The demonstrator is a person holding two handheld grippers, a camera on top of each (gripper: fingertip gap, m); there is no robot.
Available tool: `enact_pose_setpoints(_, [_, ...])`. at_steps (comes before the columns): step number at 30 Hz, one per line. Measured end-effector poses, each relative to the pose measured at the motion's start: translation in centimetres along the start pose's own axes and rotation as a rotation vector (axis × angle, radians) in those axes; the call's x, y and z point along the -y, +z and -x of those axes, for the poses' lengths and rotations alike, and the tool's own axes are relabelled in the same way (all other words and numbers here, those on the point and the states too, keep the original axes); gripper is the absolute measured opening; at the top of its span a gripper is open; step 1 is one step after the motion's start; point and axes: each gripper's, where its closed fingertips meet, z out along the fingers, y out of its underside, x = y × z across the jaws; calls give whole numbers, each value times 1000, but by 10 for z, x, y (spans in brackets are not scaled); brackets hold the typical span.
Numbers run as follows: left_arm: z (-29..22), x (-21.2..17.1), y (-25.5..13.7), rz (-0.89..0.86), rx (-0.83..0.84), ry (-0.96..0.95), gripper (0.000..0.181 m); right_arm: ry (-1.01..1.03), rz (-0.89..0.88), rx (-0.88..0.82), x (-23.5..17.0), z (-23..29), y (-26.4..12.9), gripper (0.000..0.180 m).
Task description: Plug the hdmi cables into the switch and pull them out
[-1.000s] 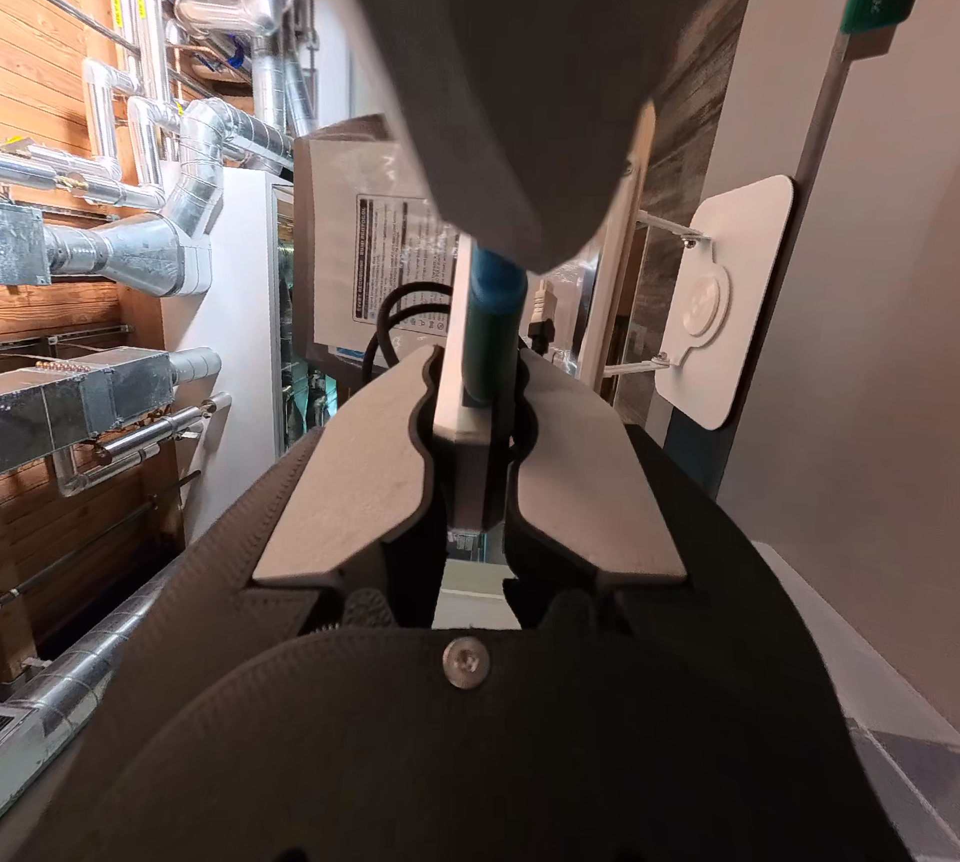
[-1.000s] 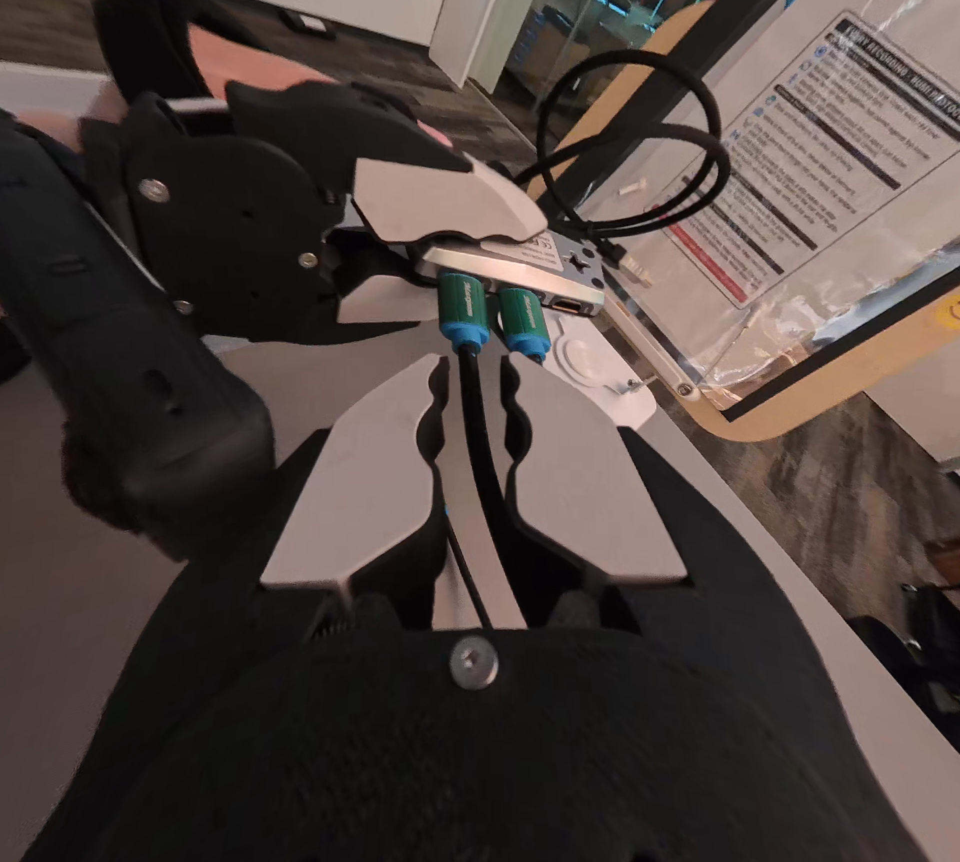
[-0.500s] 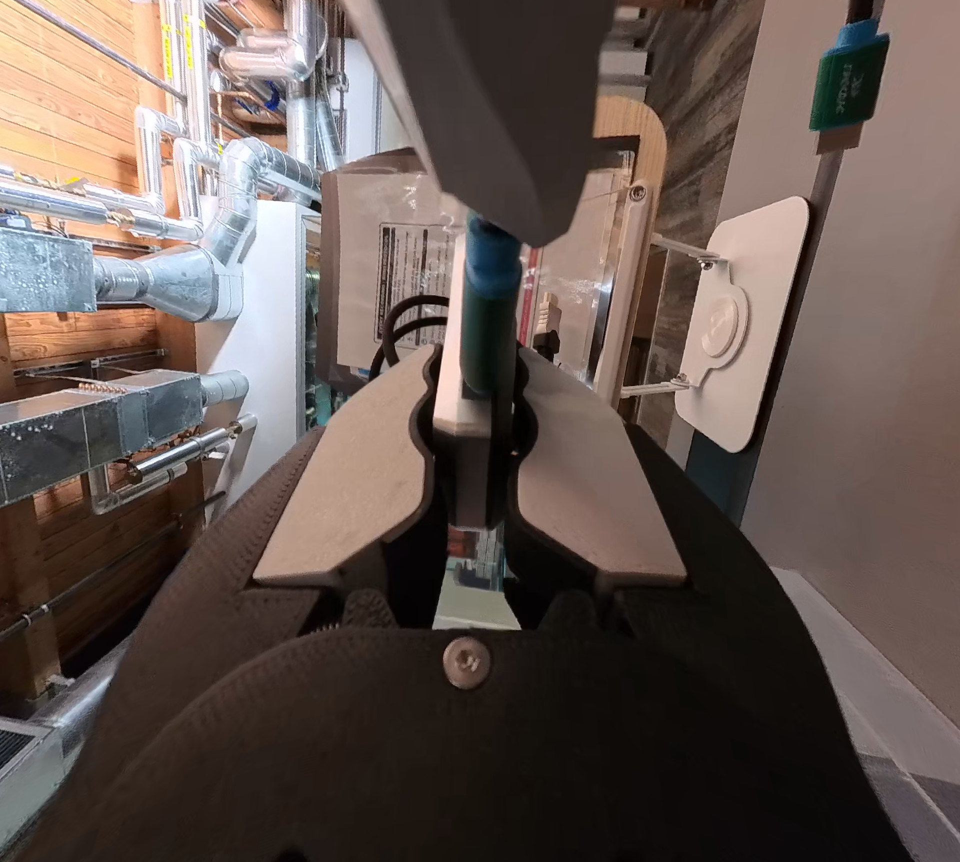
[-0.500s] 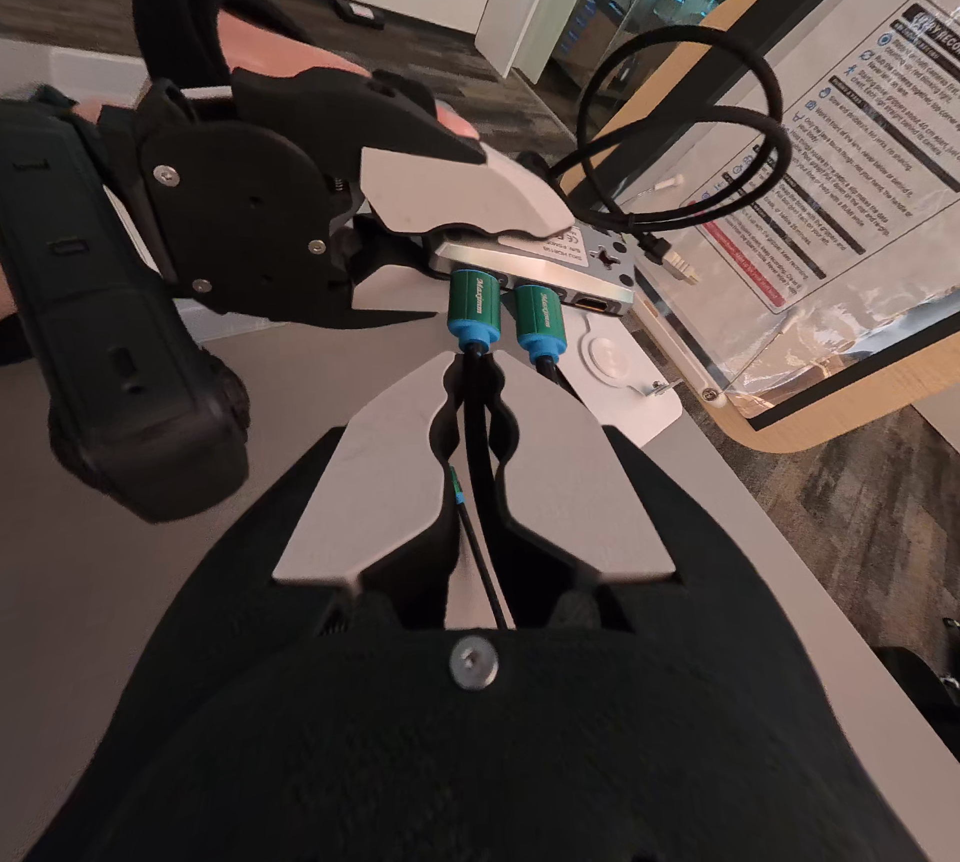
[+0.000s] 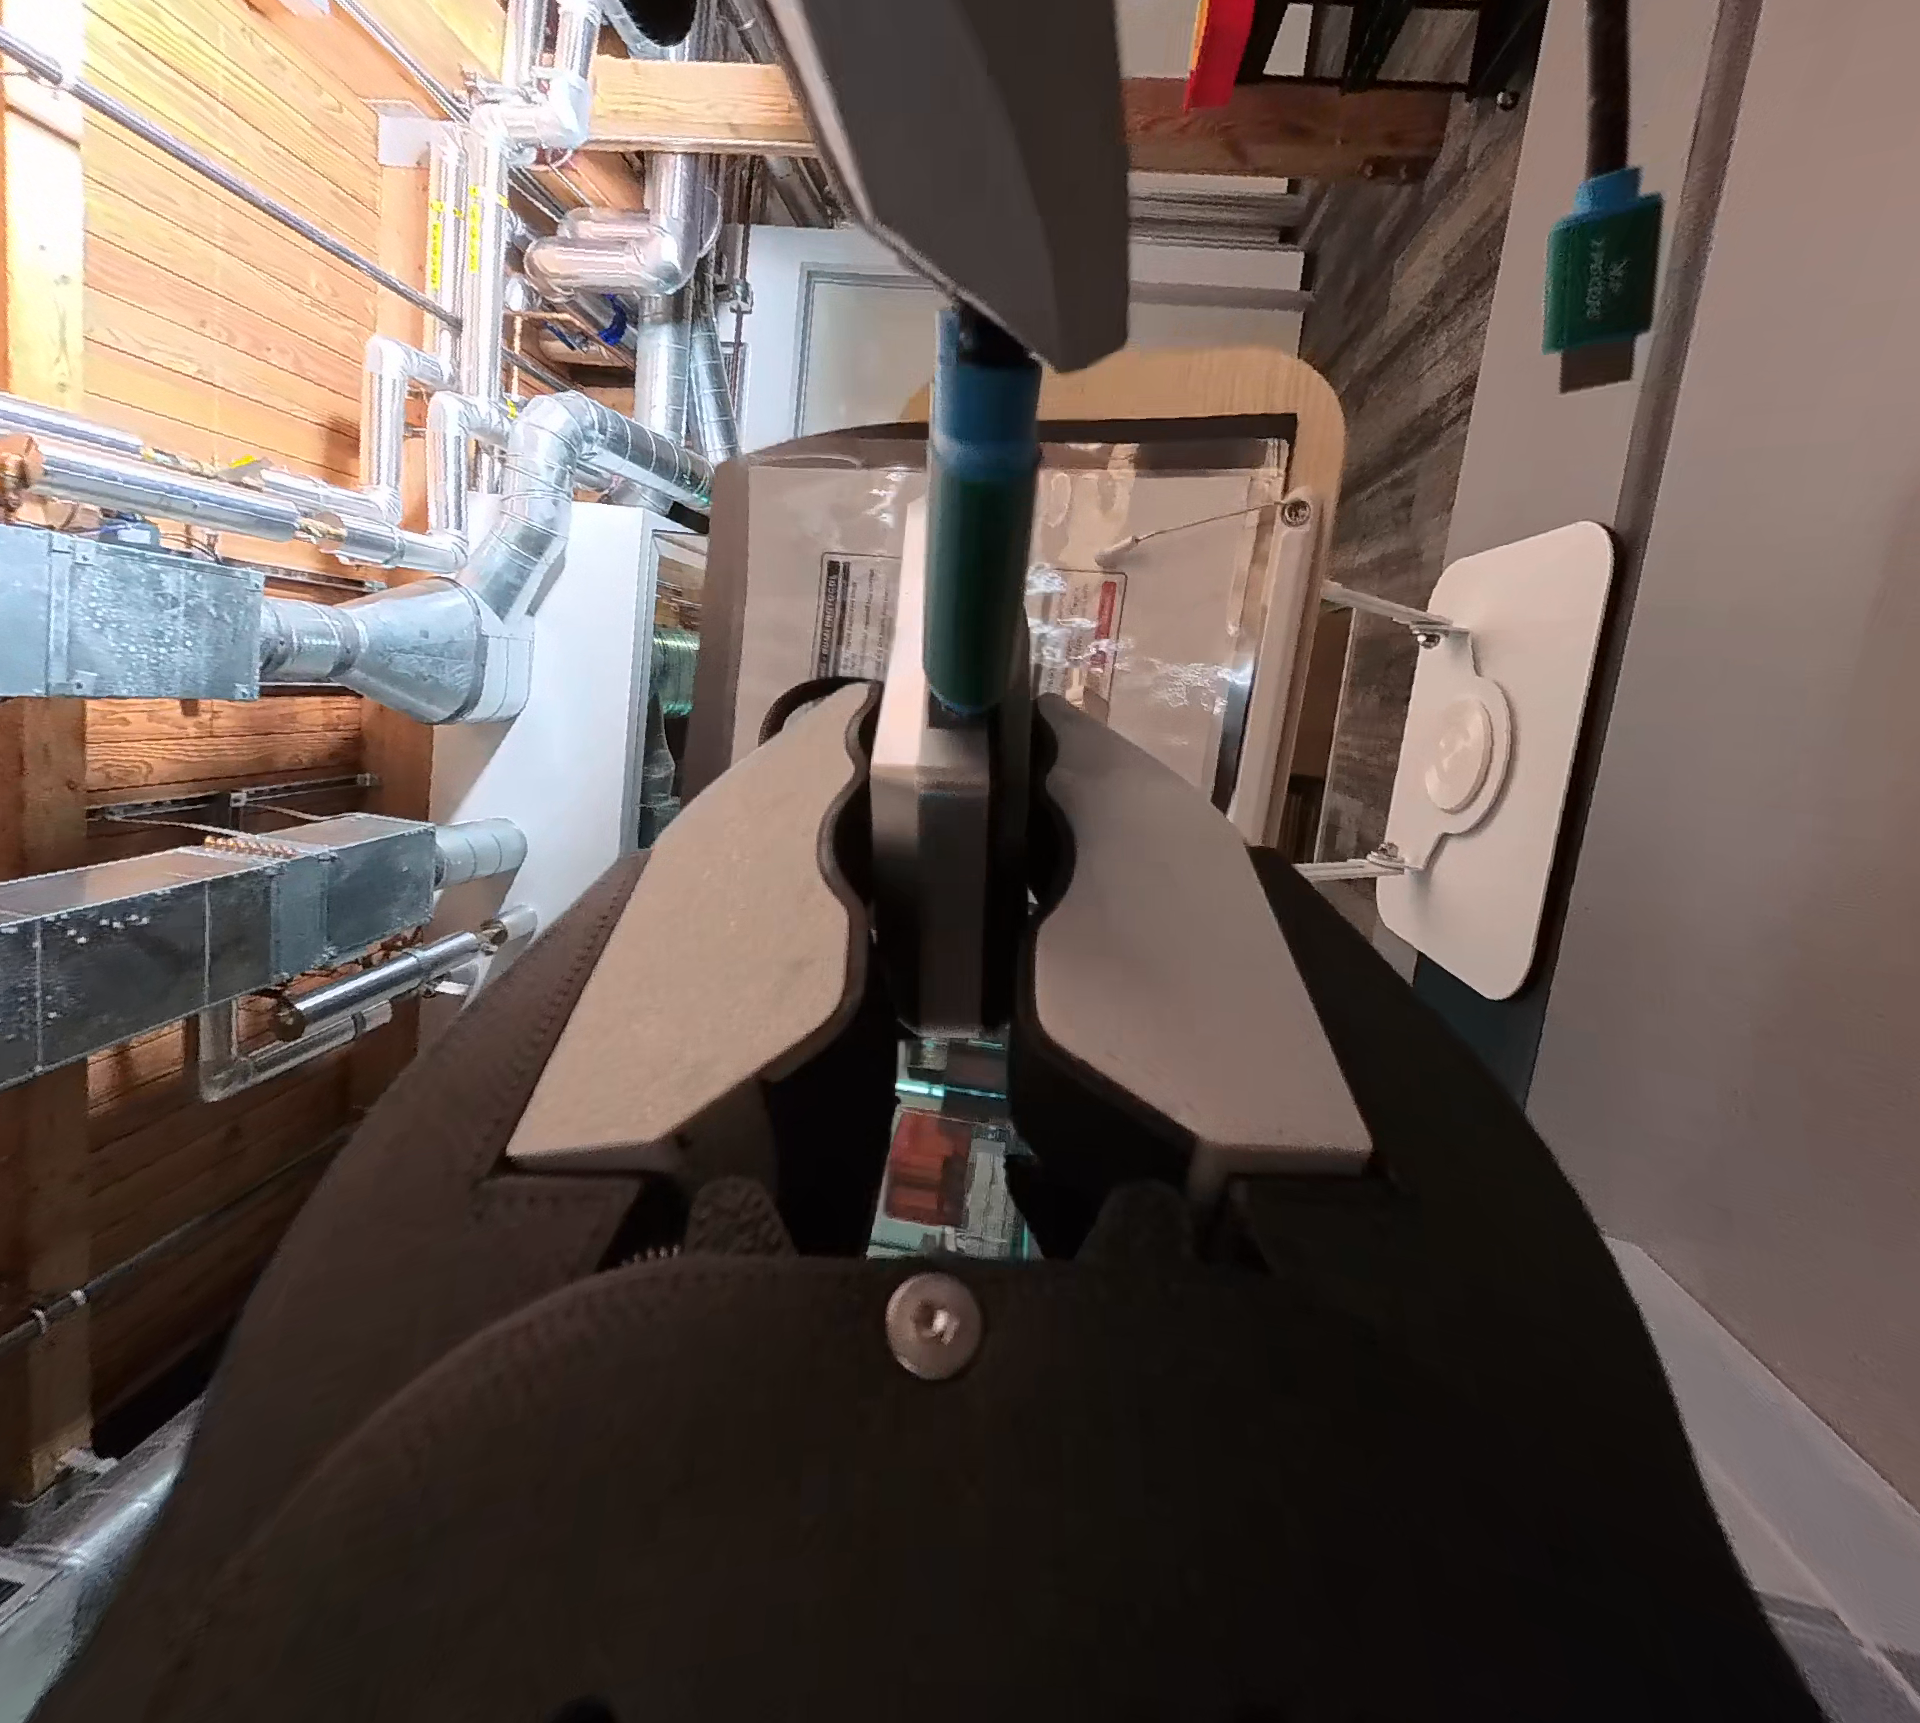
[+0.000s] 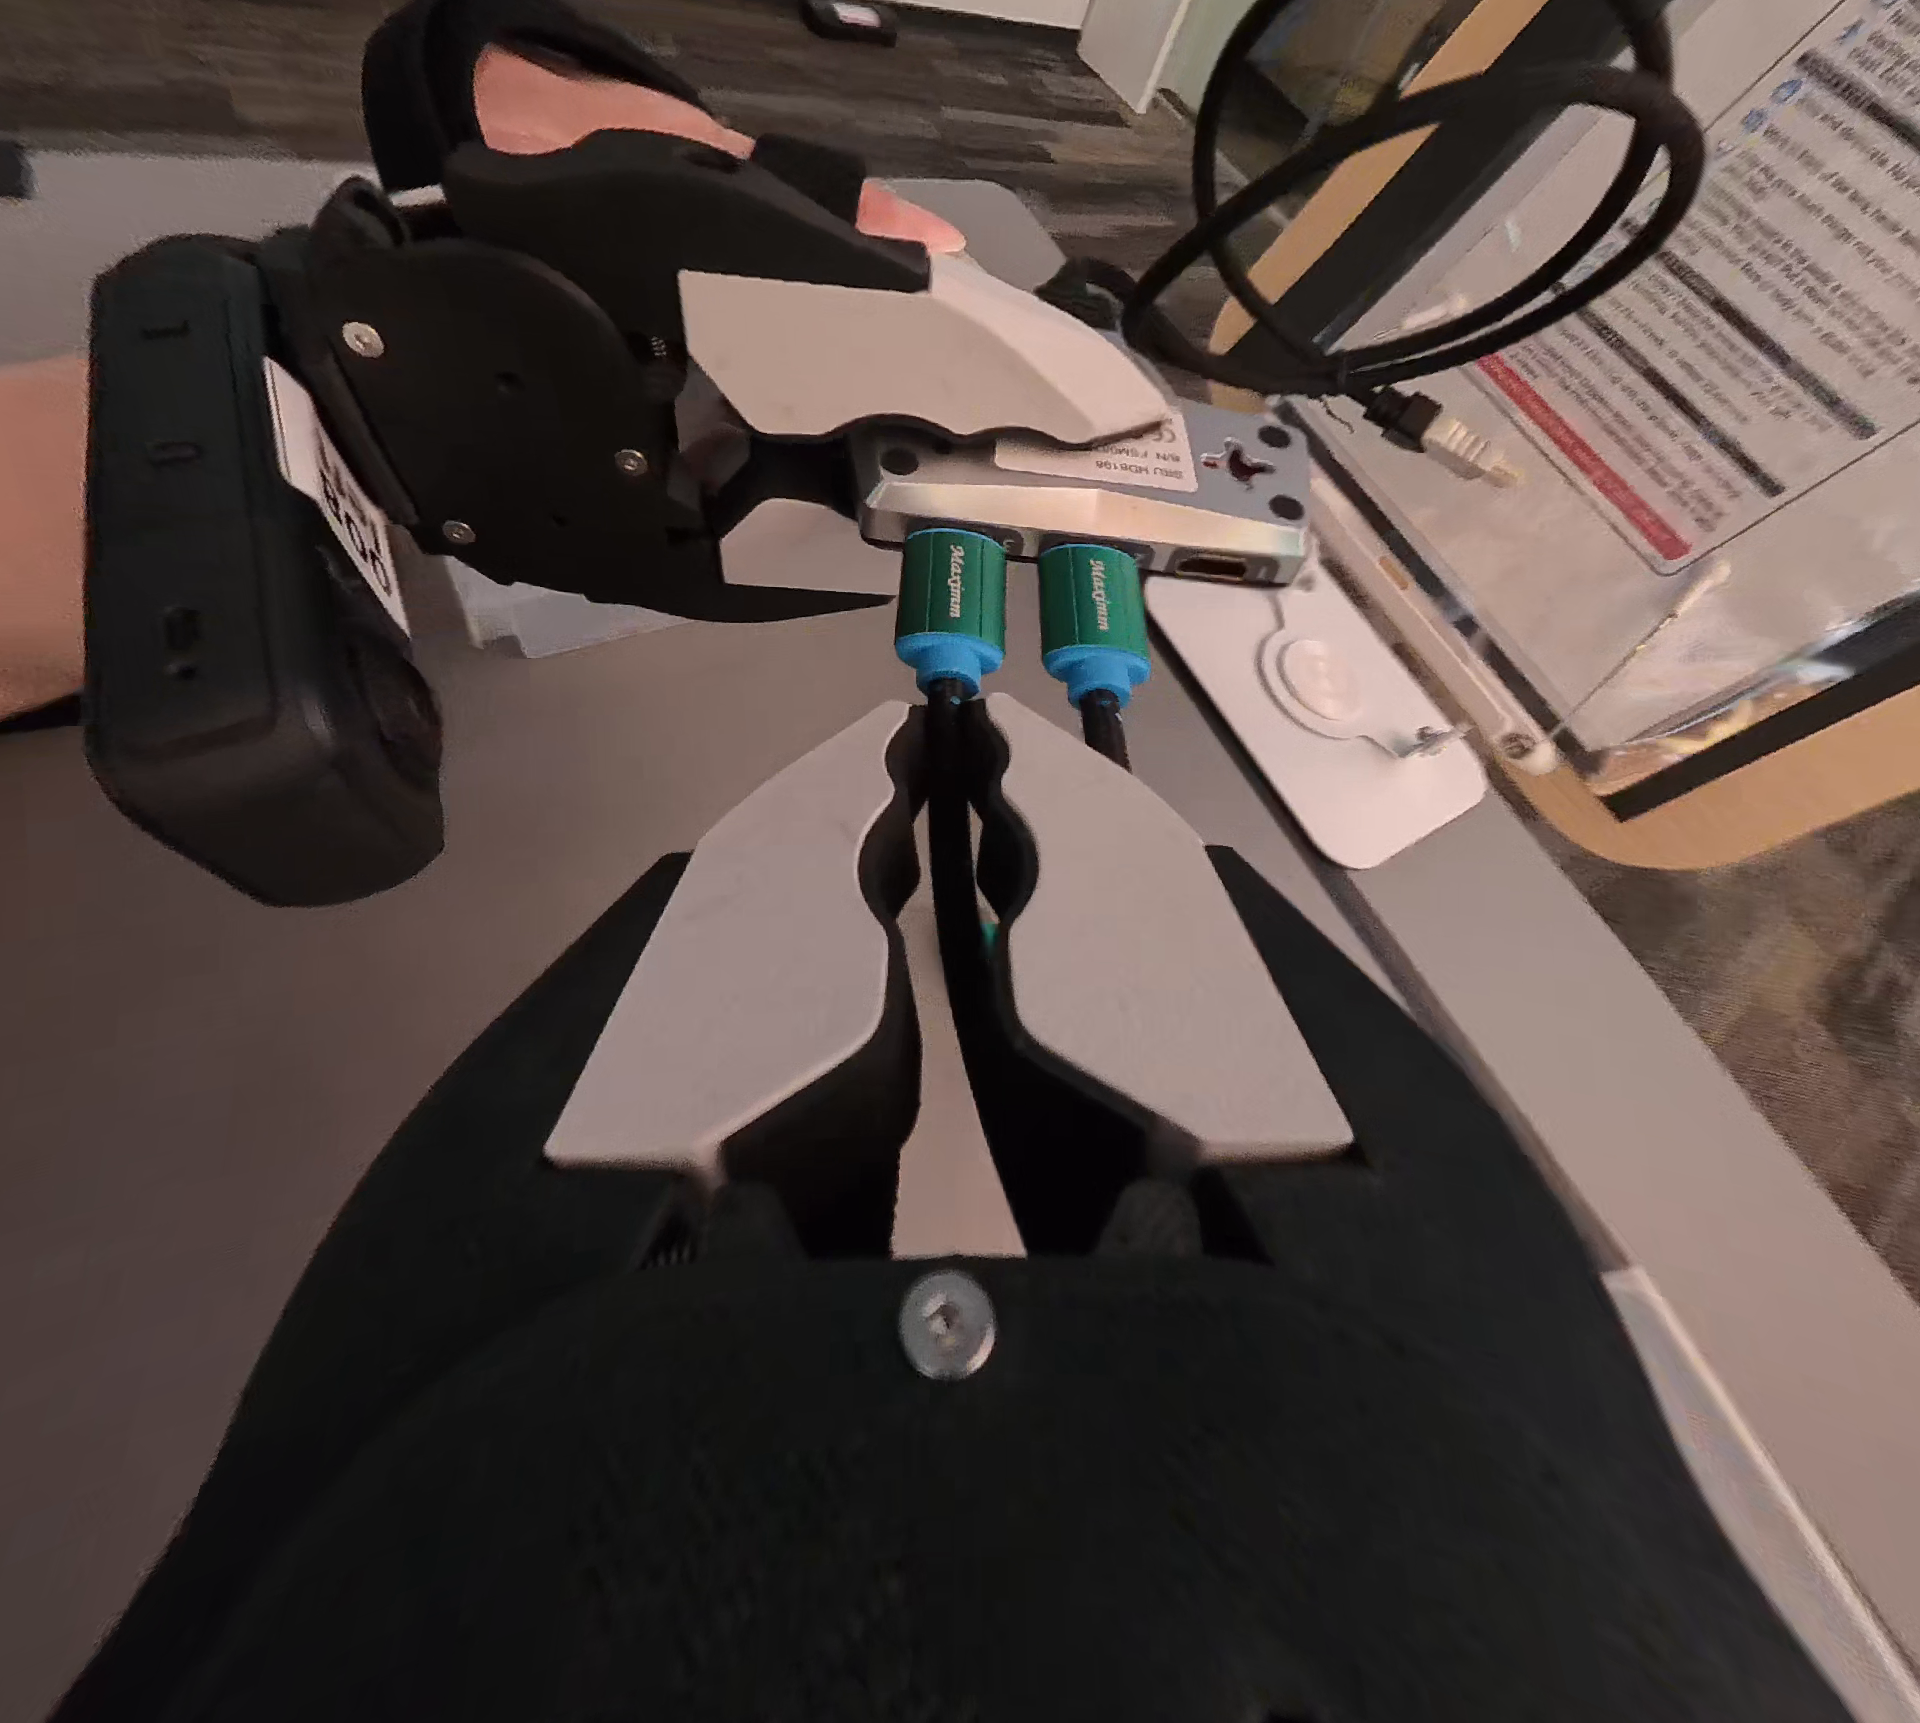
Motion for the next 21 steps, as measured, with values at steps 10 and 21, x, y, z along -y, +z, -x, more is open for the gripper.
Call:
enact_pose_setpoints(10, [-3, 13, -2, -38, -32, -18, 23, -3, 23, 38, -5, -1, -11, 8])
enact_pose_setpoints(21, [-4, 28, -3, -66, -34, -36, 23, 41, 69, 43, -10, 1, -25, 8])
